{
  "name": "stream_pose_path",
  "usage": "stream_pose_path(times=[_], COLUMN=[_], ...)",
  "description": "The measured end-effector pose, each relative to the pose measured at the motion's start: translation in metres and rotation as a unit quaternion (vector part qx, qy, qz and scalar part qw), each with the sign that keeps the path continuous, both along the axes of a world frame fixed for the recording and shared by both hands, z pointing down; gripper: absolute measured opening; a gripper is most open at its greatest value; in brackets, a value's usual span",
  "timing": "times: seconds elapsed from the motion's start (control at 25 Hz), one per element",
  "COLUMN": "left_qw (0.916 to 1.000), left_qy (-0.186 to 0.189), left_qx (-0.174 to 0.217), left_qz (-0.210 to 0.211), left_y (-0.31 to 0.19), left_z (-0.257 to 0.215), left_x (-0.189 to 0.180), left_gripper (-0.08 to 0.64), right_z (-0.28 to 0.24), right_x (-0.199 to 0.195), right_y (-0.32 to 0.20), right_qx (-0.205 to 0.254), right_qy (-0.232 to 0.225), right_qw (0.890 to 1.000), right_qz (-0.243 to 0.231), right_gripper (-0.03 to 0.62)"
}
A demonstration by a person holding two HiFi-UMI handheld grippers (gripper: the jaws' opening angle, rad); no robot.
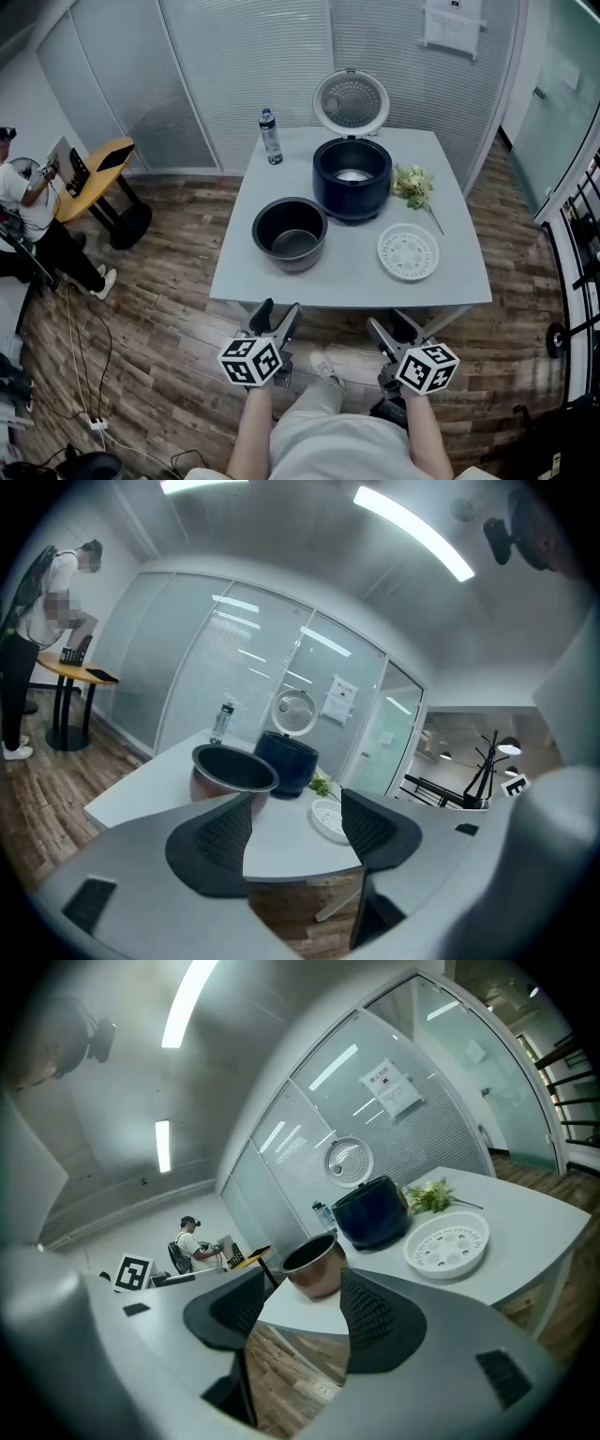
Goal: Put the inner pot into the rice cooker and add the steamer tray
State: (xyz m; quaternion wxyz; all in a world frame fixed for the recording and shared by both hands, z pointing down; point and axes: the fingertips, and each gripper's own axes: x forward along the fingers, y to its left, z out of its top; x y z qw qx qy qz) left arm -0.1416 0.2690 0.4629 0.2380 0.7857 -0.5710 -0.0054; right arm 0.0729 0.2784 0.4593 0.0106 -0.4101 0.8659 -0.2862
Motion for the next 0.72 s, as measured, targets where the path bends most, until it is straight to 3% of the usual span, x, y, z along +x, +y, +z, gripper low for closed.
stream_pose_path(times=[0.72], left_qw=[0.9903], left_qy=[0.050], left_qx=[-0.059], left_qz=[-0.115], left_y=[-0.184], left_z=[0.056], left_x=[-0.119], left_gripper=[0.285], right_z=[0.059], right_x=[-0.105], right_y=[-0.223], right_qx=[-0.084], right_qy=[0.035], right_qw=[0.991], right_qz=[-0.097], right_gripper=[0.250])
